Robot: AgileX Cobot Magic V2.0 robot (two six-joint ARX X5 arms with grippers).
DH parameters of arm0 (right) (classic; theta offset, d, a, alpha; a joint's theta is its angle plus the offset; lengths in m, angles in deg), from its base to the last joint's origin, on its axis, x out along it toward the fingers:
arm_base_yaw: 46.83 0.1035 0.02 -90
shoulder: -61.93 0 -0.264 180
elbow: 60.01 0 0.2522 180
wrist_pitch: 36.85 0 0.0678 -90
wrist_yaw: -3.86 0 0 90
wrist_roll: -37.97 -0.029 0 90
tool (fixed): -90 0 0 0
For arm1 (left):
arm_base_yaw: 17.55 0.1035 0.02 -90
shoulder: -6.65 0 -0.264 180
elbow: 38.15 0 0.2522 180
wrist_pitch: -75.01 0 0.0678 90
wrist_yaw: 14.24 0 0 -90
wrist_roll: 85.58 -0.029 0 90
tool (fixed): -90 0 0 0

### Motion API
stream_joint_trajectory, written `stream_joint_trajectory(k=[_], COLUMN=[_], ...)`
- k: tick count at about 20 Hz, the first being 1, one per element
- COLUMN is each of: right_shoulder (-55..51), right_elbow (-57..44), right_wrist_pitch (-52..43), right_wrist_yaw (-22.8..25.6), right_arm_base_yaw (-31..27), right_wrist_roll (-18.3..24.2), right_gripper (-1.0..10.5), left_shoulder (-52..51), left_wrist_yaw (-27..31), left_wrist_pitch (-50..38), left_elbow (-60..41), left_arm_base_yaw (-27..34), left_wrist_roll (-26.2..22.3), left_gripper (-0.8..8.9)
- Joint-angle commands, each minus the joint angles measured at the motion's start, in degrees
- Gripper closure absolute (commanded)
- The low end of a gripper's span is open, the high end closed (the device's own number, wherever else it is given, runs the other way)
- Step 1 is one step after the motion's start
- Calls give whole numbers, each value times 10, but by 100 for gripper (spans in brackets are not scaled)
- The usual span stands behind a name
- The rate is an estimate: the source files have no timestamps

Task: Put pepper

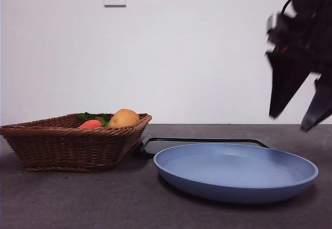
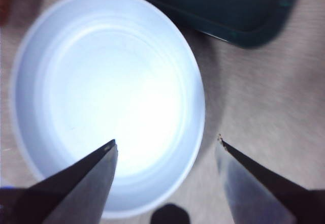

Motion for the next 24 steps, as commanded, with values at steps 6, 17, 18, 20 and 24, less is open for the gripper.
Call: stream_joint_trajectory(k=[6, 17, 18, 20, 24], right_shoulder=[83, 138, 138, 137, 125], right_elbow=[10, 10, 10, 10, 10], right_wrist_pitch=[-39, -51, -53, -54, -54], right_wrist_yaw=[44, 37, 37, 37, 35], right_arm_base_yaw=[11, 14, 14, 14, 13], right_wrist_roll=[8, 9, 9, 9, 7], right_gripper=[641, 779, 852, 940, 941], left_shoulder=[3, 3, 3, 3, 6], left_wrist_yaw=[-5, -5, -4, -4, -3], left_wrist_pitch=[-6, -6, -6, -6, -6], left_elbow=[10, 10, 10, 10, 10], left_arm_base_yaw=[1, 1, 1, 1, 1], left_wrist_roll=[-6, -6, -6, -6, -2], left_gripper=[471, 471, 471, 471, 471])
